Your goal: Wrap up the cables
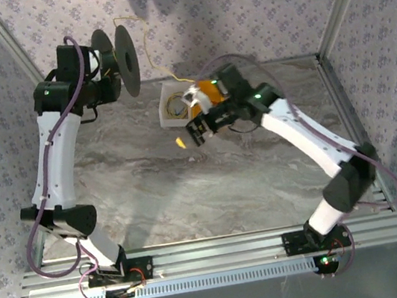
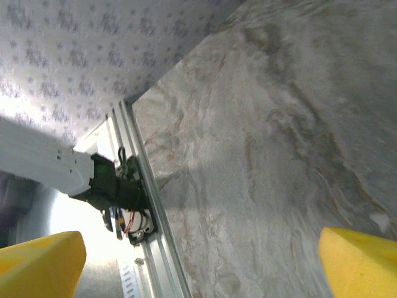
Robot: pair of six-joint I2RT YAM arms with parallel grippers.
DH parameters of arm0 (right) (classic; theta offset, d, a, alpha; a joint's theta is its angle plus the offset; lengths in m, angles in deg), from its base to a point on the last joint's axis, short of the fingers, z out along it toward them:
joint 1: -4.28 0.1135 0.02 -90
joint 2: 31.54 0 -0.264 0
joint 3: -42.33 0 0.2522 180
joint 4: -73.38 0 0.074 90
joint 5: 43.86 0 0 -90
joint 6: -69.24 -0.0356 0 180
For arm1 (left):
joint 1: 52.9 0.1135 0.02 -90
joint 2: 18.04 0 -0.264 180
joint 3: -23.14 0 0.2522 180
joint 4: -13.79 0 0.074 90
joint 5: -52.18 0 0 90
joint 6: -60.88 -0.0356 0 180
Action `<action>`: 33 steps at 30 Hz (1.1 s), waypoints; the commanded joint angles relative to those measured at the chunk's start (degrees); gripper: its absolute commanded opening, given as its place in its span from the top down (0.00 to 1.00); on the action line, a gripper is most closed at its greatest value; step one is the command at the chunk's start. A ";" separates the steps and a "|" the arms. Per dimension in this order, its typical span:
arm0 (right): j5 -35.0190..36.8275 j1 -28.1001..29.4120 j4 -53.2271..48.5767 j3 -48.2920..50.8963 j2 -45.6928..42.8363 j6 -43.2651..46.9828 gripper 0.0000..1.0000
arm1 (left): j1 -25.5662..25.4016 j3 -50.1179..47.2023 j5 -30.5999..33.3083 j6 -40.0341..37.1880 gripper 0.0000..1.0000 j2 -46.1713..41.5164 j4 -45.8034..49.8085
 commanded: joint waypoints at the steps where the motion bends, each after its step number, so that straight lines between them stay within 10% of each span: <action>1: -1.87 -7.58 6.03 5.64 -7.93 -6.05 0.00 | 0.16 -1.10 1.55 -1.36 1.00 -3.88 -7.81; 11: -6.75 -16.14 35.89 11.90 -11.84 -29.31 0.02 | -1.66 -4.68 2.34 -1.38 1.00 -8.40 -9.55; 27: -11.91 -4.54 26.08 -8.11 2.98 -20.20 0.19 | -4.85 -3.02 1.30 -2.88 1.00 -6.92 -8.01; 33: -12.08 -3.12 25.83 -8.50 4.08 -19.83 0.50 | -5.29 -0.49 1.36 -3.24 1.00 -5.74 -7.02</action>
